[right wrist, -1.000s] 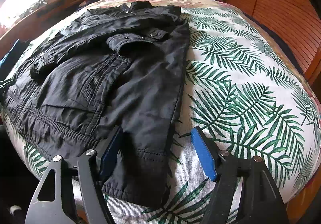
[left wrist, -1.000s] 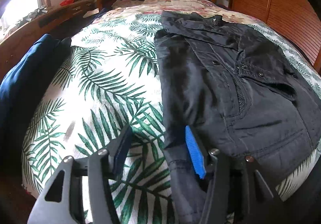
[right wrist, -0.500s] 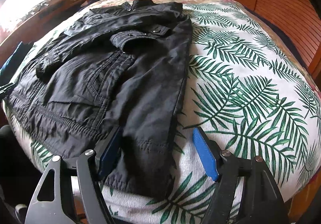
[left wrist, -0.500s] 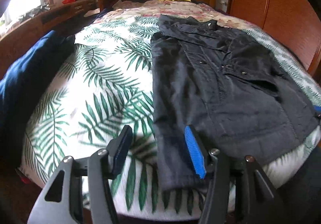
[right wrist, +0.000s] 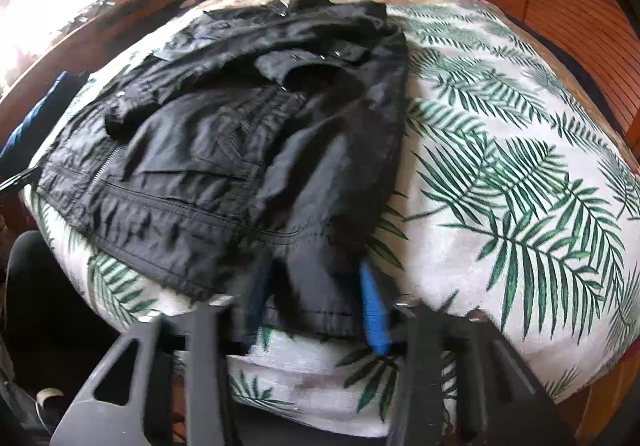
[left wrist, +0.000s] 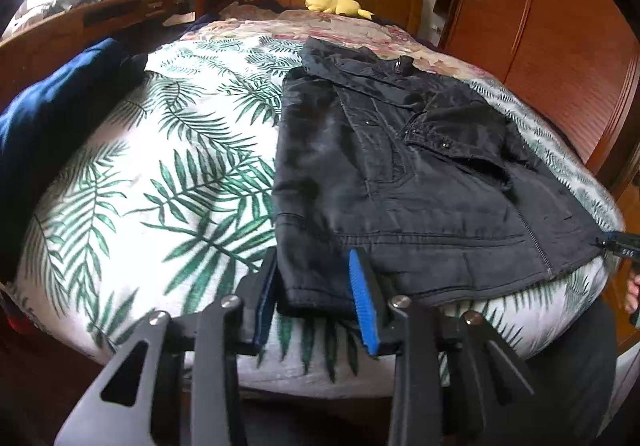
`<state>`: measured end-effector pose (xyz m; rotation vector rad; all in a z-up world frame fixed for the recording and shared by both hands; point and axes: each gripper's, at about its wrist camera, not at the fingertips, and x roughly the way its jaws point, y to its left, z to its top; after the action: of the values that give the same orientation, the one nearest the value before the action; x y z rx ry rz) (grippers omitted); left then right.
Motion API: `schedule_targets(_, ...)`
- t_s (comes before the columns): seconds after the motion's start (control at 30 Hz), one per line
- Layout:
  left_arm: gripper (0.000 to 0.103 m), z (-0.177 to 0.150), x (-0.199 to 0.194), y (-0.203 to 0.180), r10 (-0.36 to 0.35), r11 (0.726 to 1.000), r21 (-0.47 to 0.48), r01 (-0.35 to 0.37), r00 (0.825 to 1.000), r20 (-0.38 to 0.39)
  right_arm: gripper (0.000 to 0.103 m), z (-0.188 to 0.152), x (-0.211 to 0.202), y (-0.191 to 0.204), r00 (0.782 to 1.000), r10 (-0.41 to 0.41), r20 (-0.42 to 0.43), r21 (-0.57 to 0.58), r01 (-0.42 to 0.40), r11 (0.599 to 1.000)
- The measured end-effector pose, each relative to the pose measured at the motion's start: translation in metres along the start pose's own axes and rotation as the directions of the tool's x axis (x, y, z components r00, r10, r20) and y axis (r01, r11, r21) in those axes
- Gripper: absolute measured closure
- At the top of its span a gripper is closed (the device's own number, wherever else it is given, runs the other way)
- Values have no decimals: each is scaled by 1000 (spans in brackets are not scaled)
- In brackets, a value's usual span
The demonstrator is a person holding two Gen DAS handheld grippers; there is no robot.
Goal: Fold large clothes
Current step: 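Grasp the folded jacket edge with the right gripper and straighten it into a strip, then grasp the jacket hem with both grippers and lift it toward the collar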
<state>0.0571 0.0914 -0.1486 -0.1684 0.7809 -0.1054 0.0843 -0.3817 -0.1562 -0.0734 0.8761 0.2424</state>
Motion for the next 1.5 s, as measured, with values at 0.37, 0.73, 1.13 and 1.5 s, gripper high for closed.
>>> schedule_targets(0.37, 98, 13, -17, 0, -45, 996, -72, 49, 997, 64, 89, 10, -10, -9, 994, 88, 69, 82, -94, 992)
schedule_targets(0.73, 100, 115, -113, -33, -98, 991, -56, 121, 946, 310, 96, 93, -107, 22, 929, 149, 337, 31, -169, 985)
schedule_targets(1.13, 101, 161, -252, -50, -147, 987, 23, 158, 843, 517, 96, 117, -251, 44, 824, 189, 535, -63, -184, 981)
schedule_targets(1.5, 101, 161, -262, -48, -146, 986, 12, 165, 834, 533, 96, 89, -295, 33, 780, 209, 590, -89, -194, 977)
